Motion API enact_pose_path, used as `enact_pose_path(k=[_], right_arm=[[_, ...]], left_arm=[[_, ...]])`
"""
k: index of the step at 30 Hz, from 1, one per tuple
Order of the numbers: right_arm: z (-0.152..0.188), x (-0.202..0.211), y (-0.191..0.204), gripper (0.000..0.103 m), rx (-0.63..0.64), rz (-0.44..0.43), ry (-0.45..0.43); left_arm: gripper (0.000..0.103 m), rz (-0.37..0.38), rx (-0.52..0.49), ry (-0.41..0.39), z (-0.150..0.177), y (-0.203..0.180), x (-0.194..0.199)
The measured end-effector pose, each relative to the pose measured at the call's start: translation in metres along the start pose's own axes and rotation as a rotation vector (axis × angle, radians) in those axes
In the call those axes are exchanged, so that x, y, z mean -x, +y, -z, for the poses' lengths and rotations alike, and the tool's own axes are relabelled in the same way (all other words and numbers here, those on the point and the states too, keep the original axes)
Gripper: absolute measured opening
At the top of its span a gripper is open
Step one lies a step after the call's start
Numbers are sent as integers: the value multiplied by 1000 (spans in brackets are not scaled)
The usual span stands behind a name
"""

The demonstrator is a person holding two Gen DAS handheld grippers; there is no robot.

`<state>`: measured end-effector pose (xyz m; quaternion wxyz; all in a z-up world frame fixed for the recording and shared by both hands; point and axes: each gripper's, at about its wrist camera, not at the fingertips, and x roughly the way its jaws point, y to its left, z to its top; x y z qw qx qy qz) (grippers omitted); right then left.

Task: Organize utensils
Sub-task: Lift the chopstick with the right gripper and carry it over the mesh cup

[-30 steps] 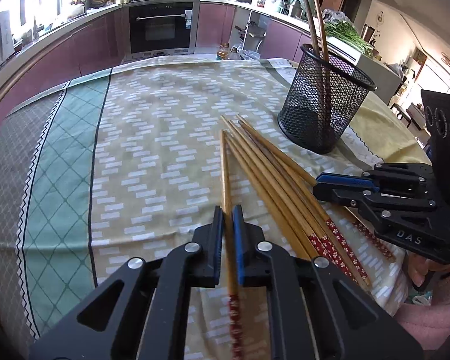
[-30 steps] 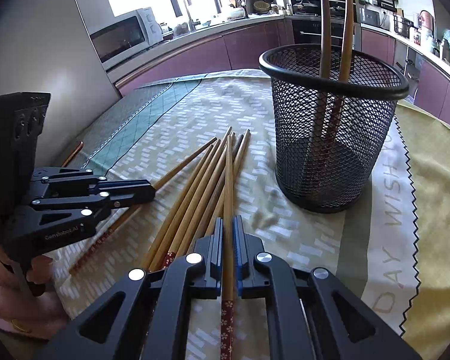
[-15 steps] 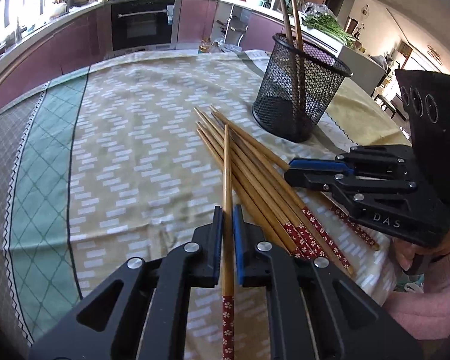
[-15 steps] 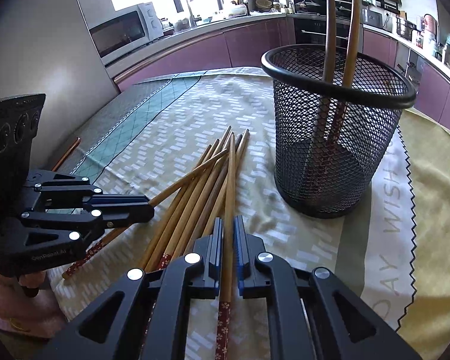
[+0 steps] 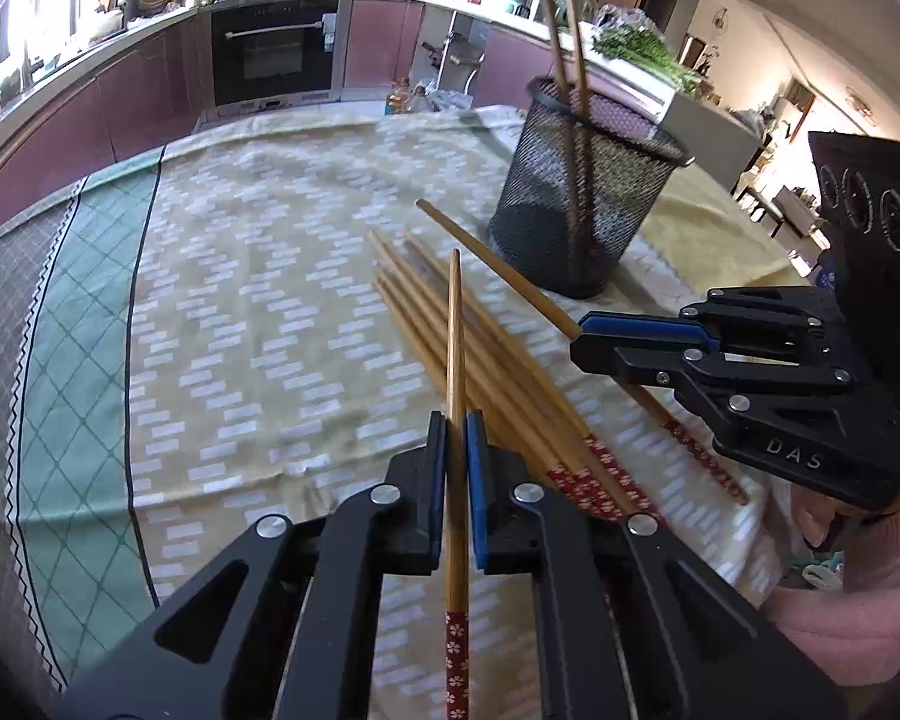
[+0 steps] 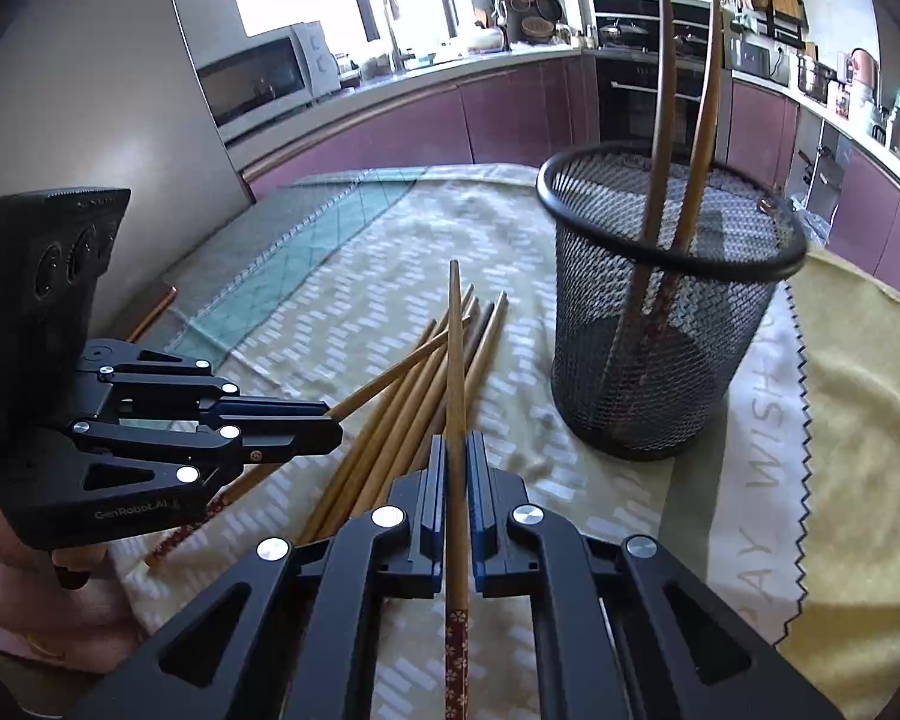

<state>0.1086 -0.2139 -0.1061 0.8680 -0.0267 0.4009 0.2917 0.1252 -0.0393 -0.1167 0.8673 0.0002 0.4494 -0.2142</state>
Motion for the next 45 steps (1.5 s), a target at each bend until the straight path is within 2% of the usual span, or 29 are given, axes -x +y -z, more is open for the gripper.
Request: enact_pose_path(k=[16,26,45], right_arm=[[-17,66,-11,6,-26,-12,-184],[-27,88,-17,6,-33,-1,-273],[-61,124,-28,6,-5,43,-389]], left_arm=[[7,160,-20,-141,-25,-14,70],[7,219,-31,-209,-39,-21,99],[7,211,-56,-360,-108,-36,120]])
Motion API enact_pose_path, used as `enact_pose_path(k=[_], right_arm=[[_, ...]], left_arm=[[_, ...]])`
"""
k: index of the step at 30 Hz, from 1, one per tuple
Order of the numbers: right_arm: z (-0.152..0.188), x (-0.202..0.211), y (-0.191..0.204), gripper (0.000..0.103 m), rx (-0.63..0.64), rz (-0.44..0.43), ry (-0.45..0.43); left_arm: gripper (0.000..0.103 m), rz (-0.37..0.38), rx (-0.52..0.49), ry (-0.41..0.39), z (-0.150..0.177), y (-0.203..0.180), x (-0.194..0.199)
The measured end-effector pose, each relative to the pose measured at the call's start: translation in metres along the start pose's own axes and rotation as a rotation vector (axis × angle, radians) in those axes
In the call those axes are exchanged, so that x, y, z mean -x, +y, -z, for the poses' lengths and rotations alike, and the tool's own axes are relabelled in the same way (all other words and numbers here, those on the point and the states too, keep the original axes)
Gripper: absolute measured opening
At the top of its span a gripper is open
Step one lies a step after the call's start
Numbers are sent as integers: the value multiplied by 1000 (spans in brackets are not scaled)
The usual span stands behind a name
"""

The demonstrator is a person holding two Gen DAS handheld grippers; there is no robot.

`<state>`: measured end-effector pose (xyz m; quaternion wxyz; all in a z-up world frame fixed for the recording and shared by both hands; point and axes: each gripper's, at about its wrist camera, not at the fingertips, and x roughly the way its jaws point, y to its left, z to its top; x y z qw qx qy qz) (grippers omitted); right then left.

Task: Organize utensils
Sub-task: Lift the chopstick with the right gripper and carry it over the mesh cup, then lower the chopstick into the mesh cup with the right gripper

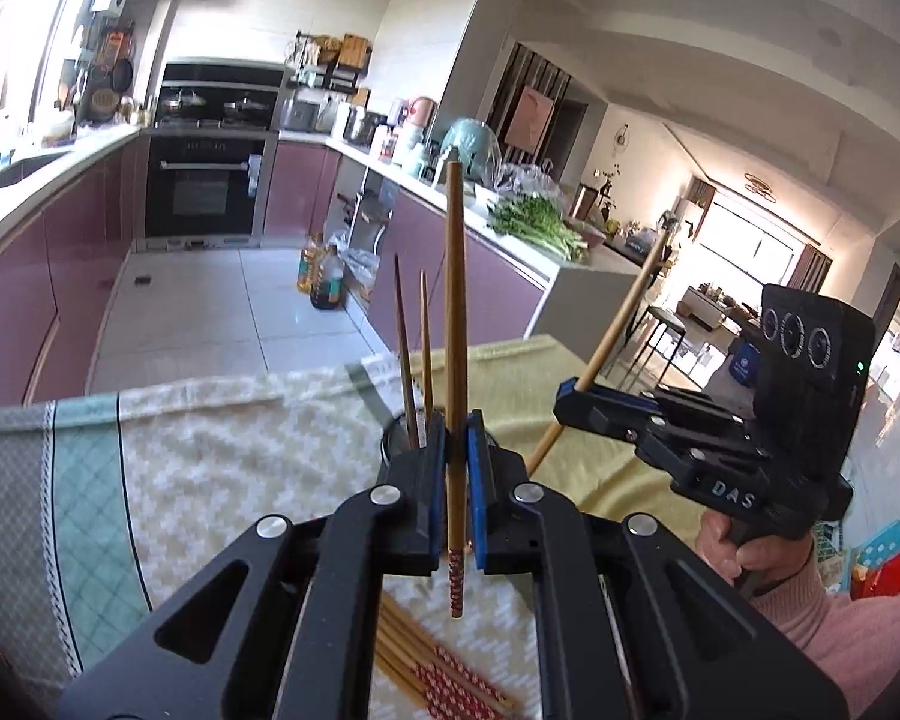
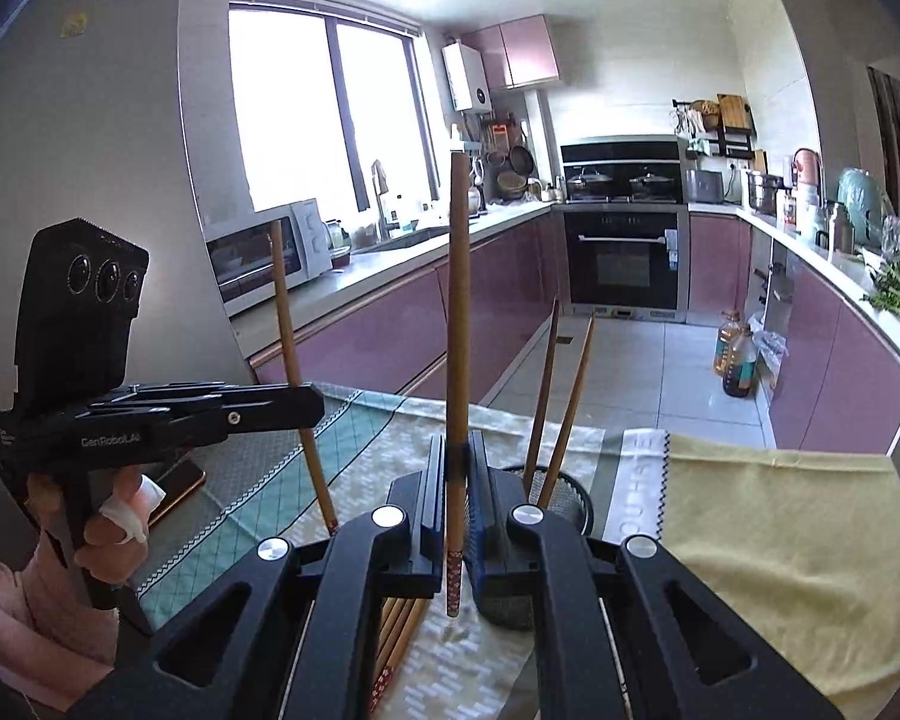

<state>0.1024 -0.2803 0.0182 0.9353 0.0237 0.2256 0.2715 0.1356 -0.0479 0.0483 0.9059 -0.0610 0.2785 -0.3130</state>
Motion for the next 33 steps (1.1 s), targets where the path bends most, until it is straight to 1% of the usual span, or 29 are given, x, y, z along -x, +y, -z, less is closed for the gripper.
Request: enact_pose_path(k=[11,16,19,21,27,33], right_arm=[[-24,1,-7,6,22,26,-60],[-30,-6,-12,6,26,36,-68],[-31,-14,-16,6,20,41,-59],[-31,-20,-19,6,15,47,-50],[-25,-32,-26,6,-2,70,-21],[-17,-45,-31,6,-18,87,33]], left_arm=[[7,-9,-31,-79,-42,-11,-4],[7,-9,-40,-97,-53,-16,-8],[7,-23,-46,-98,-56,-18,-15],[7,-46,-54,-101,-57,-21,-20],[7,-61,-67,-49,-51,-24,-41],[7,-71,-87,32,-36,-22,-63]])
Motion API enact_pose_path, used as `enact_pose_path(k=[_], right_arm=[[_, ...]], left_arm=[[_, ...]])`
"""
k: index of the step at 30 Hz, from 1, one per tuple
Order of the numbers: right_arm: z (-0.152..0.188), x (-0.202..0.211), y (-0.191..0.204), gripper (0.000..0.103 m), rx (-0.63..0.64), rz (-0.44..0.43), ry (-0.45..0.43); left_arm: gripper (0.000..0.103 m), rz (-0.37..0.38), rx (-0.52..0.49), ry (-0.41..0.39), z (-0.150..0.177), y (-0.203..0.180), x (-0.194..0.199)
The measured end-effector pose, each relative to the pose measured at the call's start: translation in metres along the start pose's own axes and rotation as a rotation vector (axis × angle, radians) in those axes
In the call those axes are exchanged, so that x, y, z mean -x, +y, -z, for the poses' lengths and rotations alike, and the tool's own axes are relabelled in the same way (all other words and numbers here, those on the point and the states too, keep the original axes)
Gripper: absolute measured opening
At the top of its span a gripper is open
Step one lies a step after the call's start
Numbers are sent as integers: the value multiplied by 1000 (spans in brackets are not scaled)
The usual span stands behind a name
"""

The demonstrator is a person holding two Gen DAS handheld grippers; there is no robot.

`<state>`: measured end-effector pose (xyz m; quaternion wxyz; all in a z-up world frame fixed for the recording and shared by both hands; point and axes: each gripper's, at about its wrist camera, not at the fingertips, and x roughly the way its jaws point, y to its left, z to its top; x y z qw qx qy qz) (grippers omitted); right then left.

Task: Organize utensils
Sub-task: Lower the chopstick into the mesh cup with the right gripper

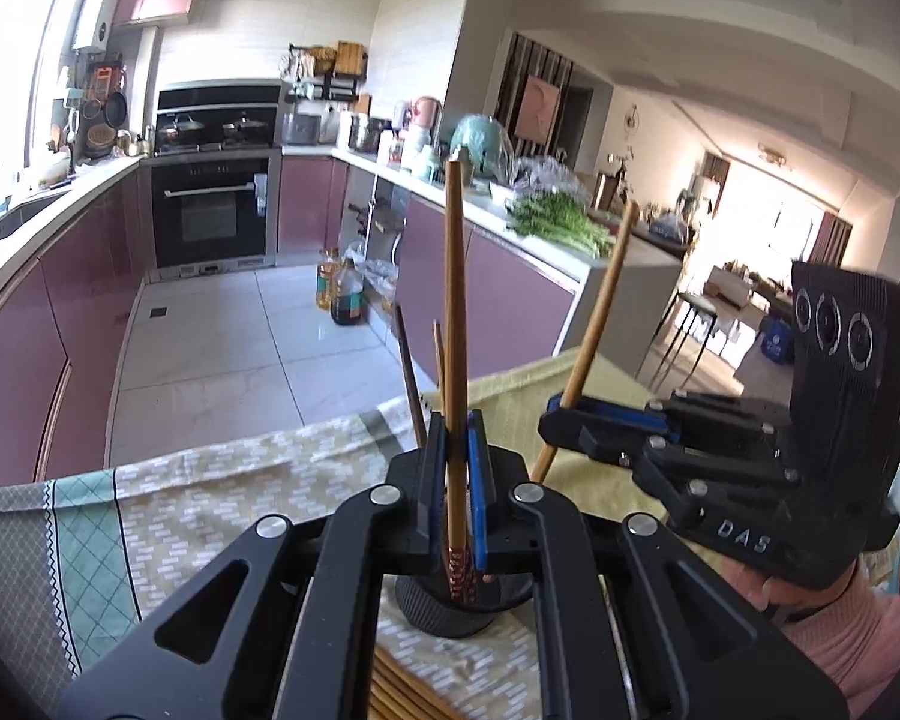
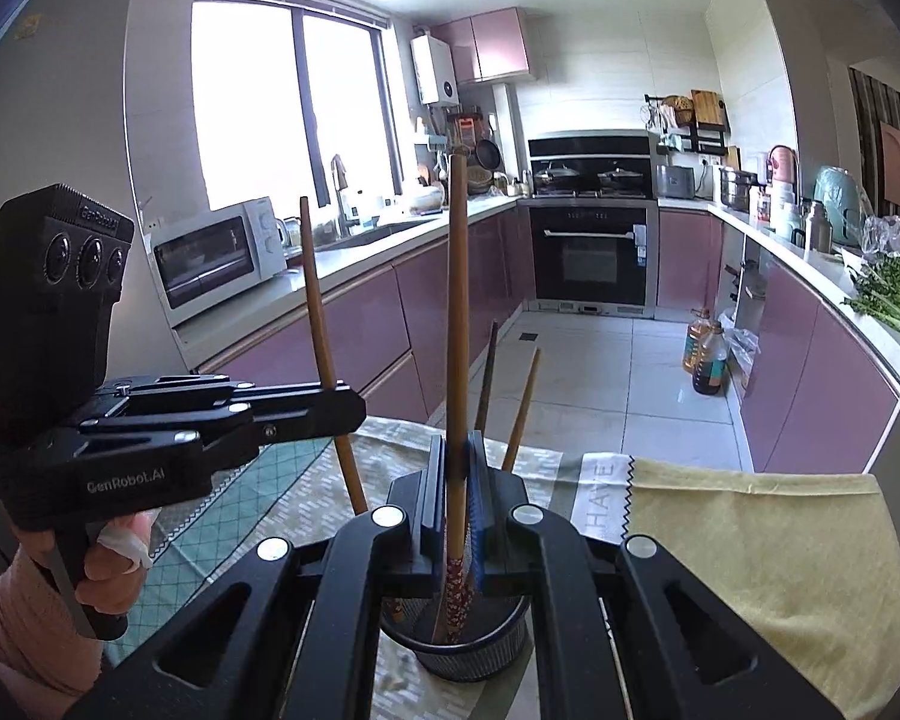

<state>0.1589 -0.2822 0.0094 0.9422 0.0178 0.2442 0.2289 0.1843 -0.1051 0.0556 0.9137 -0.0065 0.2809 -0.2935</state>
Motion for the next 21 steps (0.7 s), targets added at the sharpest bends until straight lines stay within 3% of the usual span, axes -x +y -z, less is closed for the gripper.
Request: enact_pose_path(k=[11,21], right_arm=[[13,-21,-1,6,-17,0,123],[15,-36,-8,6,-43,1,186]], left_arm=[[7,-12,-13,132,25,10,-34],[8,-17,0,165,24,20,-54]])
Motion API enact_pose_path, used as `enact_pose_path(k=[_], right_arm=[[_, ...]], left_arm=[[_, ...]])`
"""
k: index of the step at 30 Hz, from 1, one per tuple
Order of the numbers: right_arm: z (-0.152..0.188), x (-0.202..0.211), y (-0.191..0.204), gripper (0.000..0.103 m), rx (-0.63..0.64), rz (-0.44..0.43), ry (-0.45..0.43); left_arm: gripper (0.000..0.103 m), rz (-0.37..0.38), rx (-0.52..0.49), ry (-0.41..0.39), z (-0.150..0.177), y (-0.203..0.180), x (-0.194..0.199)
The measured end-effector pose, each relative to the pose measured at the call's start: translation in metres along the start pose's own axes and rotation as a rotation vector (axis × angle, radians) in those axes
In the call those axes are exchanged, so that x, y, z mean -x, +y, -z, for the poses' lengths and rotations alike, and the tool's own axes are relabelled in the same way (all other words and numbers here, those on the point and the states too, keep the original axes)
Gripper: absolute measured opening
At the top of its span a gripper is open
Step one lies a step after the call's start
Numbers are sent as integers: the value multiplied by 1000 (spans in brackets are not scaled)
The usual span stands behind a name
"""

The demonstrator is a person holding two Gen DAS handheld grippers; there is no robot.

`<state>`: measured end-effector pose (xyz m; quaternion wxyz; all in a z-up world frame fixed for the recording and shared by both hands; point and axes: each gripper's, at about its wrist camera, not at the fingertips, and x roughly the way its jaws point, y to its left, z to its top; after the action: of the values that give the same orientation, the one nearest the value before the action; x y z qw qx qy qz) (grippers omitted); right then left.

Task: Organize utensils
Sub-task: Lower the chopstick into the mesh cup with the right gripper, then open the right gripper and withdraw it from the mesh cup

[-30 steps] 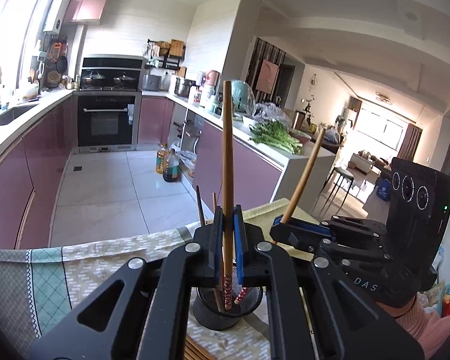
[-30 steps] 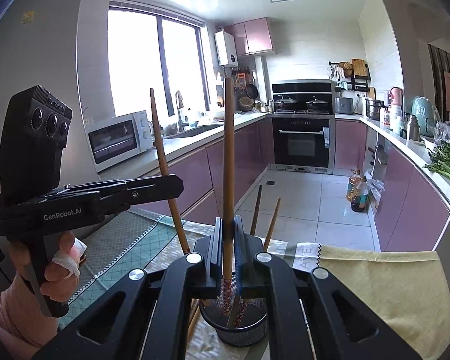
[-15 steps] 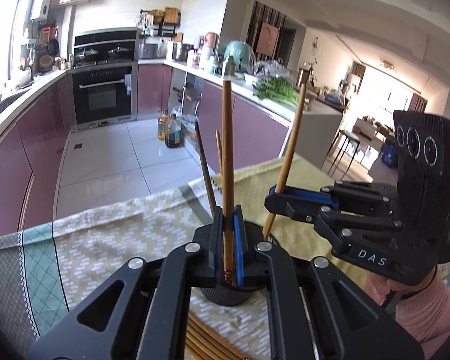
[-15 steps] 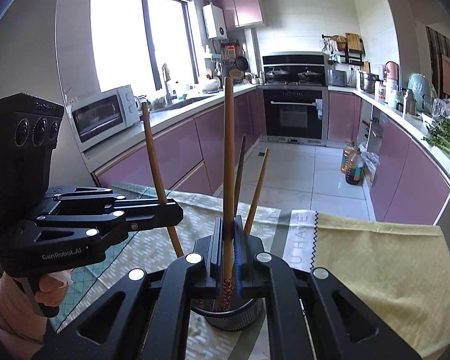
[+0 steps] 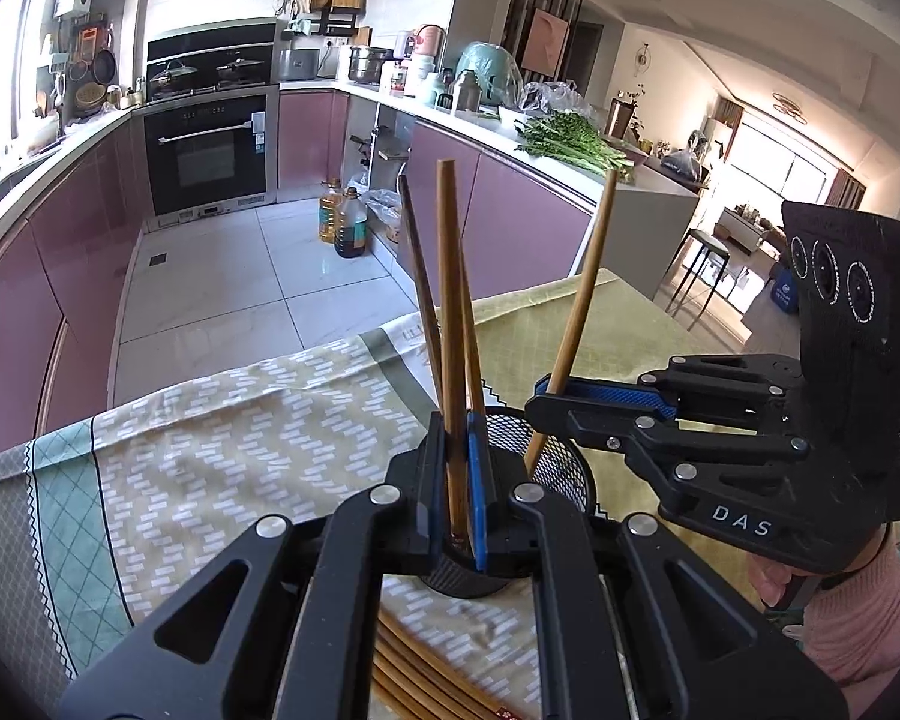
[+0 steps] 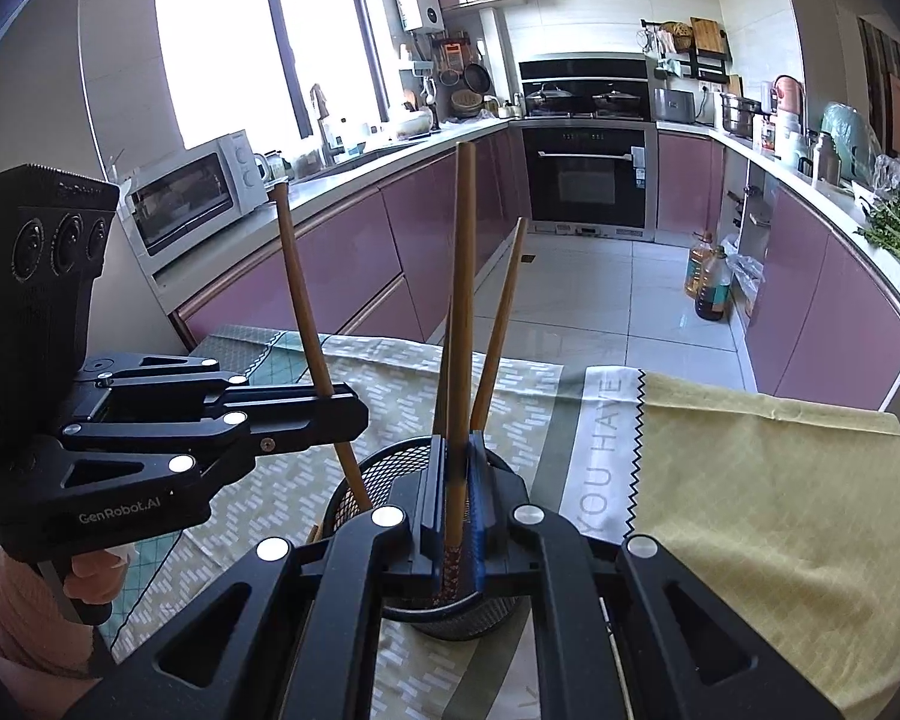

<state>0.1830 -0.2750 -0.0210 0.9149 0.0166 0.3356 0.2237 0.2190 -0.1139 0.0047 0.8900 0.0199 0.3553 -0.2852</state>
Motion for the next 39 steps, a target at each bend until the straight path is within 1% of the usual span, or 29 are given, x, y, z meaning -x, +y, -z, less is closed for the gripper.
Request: enact_pose_path(k=[7,14,19,21,23,25,26,28,32,33,36,38,39], right_arm=[[-3,-9,-4,7,-20,9,6],[-5,-15,-7,7,-33,24,2],[-4,-14,-6,8,-29,40,-9],[-3,-12,-7,12,-33,40,-18],[-1,-6,-6,13,-27,44,-33],[2,2,-4,17,-21,37,-52],[4,7,-2,20,-18,31,-62],[8,20,4,21,0,15,-89],[22,45,18,33,46,-47,-122],[28,50,23,35,60,-64,-122],[45,51,32,38,60,-119,-91],[58,45,38,38,68,-131,-56],[63,42,40,38,68,-133,-41]], left_arm=[[8,-14,15,10,-5,2,-10],[9,-27,32,15,-1,8,-16],[10,-42,46,-16,6,12,-5],[13,-50,46,-33,8,12,1],[16,-60,39,-53,12,11,10],[22,-75,23,-82,17,8,22],[23,-84,13,-99,22,7,29],[27,-89,1,-120,29,5,41],[37,-92,-12,-151,50,3,65],[38,-102,-14,-153,58,3,70],[41,-117,-5,-125,78,5,75],[41,-141,5,-89,95,9,74],[41,-138,18,-72,101,12,73]])
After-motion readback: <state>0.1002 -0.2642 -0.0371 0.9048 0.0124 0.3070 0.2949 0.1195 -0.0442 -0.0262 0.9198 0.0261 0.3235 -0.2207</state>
